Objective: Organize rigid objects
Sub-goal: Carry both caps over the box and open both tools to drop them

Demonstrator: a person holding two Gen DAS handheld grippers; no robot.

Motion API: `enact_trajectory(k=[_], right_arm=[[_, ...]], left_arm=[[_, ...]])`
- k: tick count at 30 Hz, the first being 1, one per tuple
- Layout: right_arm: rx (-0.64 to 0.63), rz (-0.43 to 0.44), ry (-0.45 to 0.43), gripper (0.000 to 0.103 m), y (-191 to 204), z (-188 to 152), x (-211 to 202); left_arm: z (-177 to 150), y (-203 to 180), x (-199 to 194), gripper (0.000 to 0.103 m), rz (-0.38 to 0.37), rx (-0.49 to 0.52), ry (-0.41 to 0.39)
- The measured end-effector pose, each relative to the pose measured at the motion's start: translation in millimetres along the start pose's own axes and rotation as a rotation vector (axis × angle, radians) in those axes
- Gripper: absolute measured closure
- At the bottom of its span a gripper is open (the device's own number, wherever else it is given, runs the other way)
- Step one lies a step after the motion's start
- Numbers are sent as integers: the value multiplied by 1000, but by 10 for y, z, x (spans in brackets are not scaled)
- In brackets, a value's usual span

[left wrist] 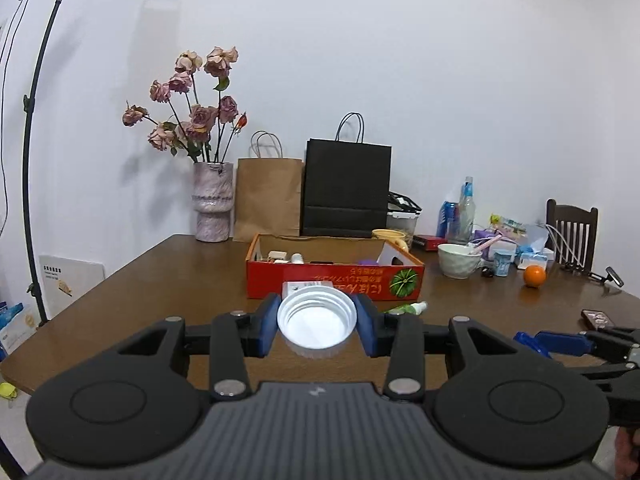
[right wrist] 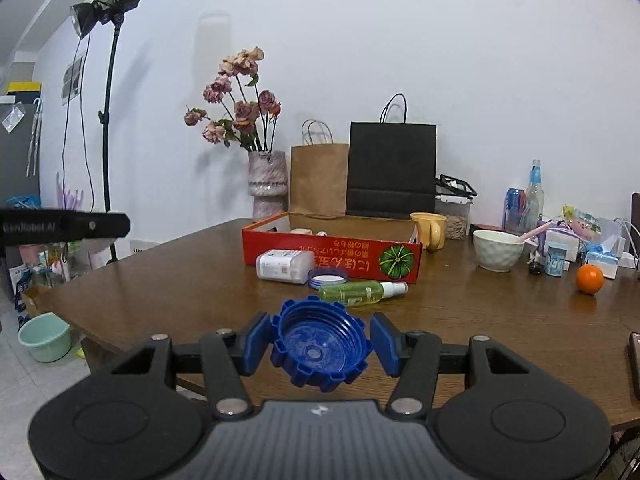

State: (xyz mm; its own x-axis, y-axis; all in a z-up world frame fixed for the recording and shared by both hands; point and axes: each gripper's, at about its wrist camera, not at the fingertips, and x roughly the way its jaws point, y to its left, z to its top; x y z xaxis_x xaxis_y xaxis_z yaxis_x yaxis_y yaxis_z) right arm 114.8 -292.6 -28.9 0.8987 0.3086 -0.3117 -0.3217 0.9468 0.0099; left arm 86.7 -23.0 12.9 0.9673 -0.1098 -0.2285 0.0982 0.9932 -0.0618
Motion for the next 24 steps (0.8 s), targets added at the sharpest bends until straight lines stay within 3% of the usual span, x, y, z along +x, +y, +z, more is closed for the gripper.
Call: enact_trajectory(k=[14,19,24], right_arm=[[64,-20,116,49,-254,-147,565],[61,-9,105,49,-380,21,819],[117,-8,17,49,-548,402,1298]], left_arm=[[-153,97,556,62,25,-25,129],[-24,149,872,62,17,-38,134],[227,226,1522,62,-81,-103,145]])
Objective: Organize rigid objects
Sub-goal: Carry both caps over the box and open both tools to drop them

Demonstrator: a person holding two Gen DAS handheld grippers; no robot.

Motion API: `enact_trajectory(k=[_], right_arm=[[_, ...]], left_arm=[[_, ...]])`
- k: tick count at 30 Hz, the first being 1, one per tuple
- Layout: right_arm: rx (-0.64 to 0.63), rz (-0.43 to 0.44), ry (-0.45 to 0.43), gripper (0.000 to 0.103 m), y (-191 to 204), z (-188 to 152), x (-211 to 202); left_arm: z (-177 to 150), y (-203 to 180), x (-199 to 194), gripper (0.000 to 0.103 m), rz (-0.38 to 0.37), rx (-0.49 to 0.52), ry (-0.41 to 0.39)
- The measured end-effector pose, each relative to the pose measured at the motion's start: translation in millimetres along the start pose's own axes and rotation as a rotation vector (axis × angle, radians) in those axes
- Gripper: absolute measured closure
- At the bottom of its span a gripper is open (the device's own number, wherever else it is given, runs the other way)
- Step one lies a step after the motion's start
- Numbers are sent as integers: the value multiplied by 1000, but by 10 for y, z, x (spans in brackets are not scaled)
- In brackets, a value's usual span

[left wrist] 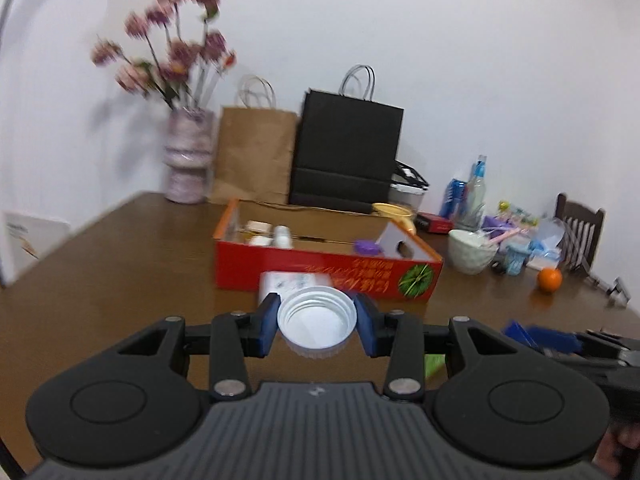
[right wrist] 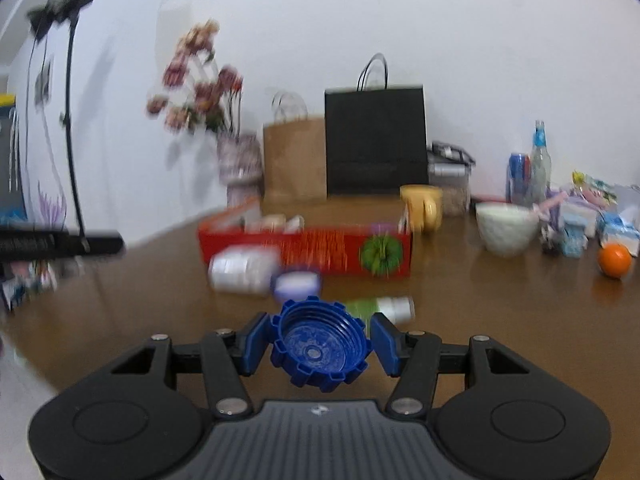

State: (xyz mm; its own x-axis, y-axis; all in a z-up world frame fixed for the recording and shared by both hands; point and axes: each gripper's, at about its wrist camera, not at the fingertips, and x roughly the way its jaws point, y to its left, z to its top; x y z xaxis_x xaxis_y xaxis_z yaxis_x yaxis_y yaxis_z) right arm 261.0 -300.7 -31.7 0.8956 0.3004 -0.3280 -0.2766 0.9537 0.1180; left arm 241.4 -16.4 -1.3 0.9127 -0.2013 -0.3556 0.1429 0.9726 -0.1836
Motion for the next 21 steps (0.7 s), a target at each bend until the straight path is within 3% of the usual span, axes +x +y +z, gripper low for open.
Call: enact_trajectory(k=[7,11,14,21], right_arm=[[70,37,-27,49,-211,869,1037],[25,-13,20,49,-295,1268,1789],[9,-64,91,49,-388,1395,2376],[51,-68,250,49,-527,1419,3399]], left_arm=[[687,99,1062,62,-49,-66,22],[1055,12,1829,62,34,19,35],[1263,100,2501,62,22,-58,142],[1311,165,3581,62,106,-19,283]])
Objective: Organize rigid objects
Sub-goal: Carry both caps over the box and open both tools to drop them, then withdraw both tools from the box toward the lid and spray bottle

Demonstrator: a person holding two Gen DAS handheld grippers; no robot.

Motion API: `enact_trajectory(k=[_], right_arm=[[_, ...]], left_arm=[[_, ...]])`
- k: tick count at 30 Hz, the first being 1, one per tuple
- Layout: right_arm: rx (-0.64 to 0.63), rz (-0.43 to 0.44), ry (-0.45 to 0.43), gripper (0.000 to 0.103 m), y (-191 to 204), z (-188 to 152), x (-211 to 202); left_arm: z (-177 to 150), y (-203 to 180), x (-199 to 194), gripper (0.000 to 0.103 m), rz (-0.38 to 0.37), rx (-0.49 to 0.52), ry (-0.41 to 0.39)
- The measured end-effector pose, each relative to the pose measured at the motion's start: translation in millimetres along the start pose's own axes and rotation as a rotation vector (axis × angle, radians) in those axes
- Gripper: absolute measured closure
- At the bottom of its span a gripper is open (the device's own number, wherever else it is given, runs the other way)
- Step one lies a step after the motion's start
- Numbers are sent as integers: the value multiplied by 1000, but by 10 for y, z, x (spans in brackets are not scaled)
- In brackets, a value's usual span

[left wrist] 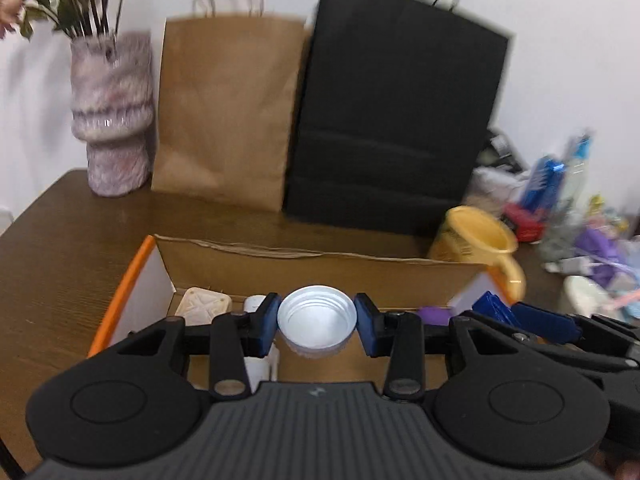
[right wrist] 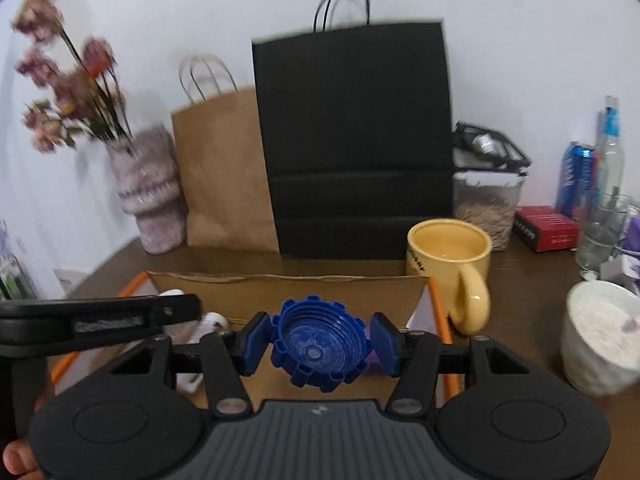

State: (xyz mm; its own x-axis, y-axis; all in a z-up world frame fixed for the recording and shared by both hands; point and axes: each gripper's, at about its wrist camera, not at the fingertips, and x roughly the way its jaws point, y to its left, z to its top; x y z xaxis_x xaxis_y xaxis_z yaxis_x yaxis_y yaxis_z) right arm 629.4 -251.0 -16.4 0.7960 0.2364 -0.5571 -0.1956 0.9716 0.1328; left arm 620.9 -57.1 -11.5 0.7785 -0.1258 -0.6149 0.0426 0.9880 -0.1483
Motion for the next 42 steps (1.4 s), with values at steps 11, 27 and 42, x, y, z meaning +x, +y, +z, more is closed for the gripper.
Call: enact_trajectory(k=[11,27,42], right_arm=[[24,17,93,16,-29,24,514],[-38,-58,35,15,-154,79,-385],[-19,-79,-12,14,-115,-352,-1639]], left_arm=[[94,24,446,26,-8,9,30],[35,285,-508,13,96,20,-22],[-549,335,-1849,1,61,52,-100]])
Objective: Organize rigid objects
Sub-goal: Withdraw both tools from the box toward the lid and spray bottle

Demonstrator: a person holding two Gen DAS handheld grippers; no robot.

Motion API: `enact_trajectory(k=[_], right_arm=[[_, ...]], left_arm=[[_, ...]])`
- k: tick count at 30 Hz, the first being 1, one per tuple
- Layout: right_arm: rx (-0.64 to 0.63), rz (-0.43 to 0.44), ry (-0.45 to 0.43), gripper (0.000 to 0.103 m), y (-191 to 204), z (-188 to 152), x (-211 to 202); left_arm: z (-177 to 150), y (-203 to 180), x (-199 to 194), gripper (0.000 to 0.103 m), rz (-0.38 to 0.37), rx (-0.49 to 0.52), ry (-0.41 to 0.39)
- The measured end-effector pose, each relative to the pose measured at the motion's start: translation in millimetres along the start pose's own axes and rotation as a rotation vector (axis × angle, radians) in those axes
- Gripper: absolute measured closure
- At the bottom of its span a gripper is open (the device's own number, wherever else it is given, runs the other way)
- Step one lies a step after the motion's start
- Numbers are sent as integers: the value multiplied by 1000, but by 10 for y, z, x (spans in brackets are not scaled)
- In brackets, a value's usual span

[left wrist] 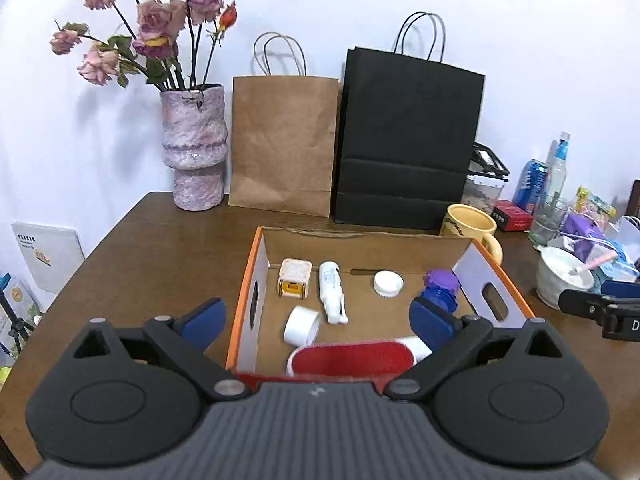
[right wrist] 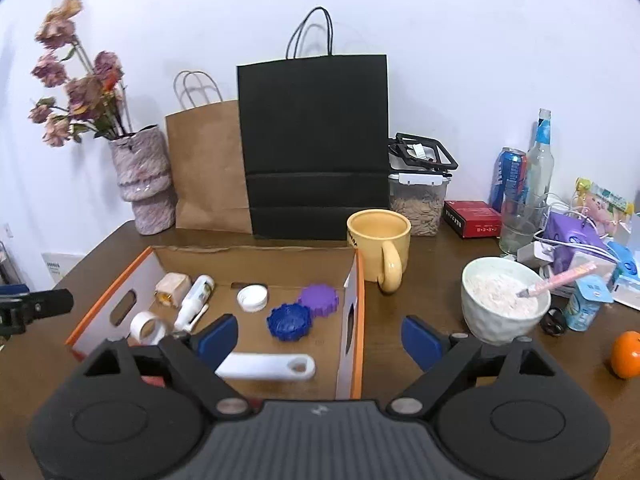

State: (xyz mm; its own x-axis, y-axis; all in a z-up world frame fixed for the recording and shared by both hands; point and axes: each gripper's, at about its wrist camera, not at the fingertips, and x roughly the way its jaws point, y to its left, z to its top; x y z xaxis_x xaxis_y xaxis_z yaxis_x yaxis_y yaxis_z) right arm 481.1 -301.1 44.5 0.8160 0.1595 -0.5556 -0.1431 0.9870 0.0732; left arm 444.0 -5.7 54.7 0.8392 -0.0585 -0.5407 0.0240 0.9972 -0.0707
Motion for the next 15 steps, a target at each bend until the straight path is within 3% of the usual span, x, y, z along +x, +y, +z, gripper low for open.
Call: enact_trajectory(k=[3,7,15], right_arm=[[-12,13,-20,14,58,-167,-224],[-35,39,-72,14,146,-499,-593],[-97,133,-155,12,376,-1471,-1521]], left_arm=[[-202,26,-221,1,18,-28,-10],[-565,34,-645,1,32,-16,-90],[-1501,4,-1676,0,2,28,-217]])
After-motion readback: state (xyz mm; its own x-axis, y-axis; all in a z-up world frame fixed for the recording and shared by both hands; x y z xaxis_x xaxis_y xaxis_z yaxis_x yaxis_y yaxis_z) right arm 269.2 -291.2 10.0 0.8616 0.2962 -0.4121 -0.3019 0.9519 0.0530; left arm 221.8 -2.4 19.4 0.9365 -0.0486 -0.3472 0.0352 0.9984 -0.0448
